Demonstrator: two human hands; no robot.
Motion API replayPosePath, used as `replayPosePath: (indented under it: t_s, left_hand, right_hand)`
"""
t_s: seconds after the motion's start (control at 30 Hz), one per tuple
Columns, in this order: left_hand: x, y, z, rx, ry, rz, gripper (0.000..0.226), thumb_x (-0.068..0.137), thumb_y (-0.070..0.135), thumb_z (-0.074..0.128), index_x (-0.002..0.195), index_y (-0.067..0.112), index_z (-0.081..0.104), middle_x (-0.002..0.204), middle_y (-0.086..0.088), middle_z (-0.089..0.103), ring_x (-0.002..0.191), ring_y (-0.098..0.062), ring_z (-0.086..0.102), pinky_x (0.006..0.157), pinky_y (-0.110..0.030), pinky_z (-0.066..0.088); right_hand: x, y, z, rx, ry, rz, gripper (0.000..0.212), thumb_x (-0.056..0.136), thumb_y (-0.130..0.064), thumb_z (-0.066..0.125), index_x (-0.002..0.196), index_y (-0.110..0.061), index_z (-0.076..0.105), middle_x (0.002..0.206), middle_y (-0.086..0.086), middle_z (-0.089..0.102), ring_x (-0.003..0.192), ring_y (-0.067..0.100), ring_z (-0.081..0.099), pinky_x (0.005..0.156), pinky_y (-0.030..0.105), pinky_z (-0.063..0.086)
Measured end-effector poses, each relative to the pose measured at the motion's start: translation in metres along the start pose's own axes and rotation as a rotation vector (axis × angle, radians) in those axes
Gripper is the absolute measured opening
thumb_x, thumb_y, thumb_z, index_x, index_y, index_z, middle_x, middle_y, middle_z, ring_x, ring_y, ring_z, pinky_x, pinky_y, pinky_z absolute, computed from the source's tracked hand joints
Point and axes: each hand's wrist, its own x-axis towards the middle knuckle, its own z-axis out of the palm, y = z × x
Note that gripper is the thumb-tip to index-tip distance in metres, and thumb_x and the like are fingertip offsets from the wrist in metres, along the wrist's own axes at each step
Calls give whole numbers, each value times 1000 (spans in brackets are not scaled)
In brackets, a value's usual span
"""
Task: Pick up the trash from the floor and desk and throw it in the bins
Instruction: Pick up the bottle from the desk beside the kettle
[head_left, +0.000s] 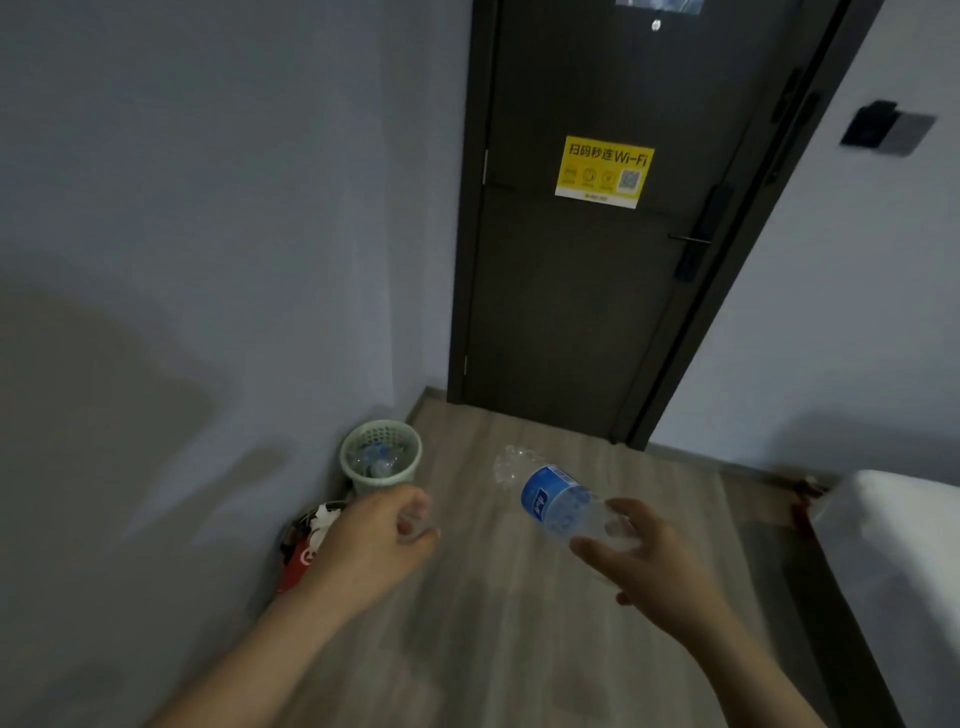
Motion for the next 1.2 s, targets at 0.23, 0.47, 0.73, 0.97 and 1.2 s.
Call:
replayPosePath:
  t_s: [0.23,0.47,0.73,0.97,1.2]
  left_hand:
    - [118,14,44,3,69,-119,25,82,23,72,106,22,65,102,12,65,88,-3,62,79,-20,50]
    - [191,4,54,-10,136,-288,21,80,10,71,97,20,65,88,5,68,81,-9,65,66,-4,41]
    - [296,-49,47,52,190,-368,12,85,13,66,96,17,66,89,8,62,83,-8,59,72,-9,39]
    - [365,-95,18,85,267,-427,21,86,28,54,82,14,70,75,6,66,69,-11,61,65,-19,51]
    - [413,-152,13,34,212,-717,31,86,33,64,115,20,64,107,3,67,97,-14,63,86,-27,50]
  right_hand:
    - [158,9,-23,-39,-154,-49,68,74,-51,73,132,-28,45,92,-21,47,83,7,62,76,36,59]
    - [292,-4,-6,-119,-356,-81,61,74,-47,75,126,-27,49,94,-16,50,84,6,59,77,37,59]
    - [425,-37,64,-222,-489,-116,58,76,-46,74,123,-26,48,86,-19,44,79,3,55,74,29,56]
    - [514,-72,128,-320,-598,-82,52,80,-45,70,120,-19,49,96,-6,56,83,10,61,73,31,56]
    - [597,-89,218,-389,-702,-78,51,78,-44,71,117,-16,52,98,-3,62,82,12,64,65,27,53]
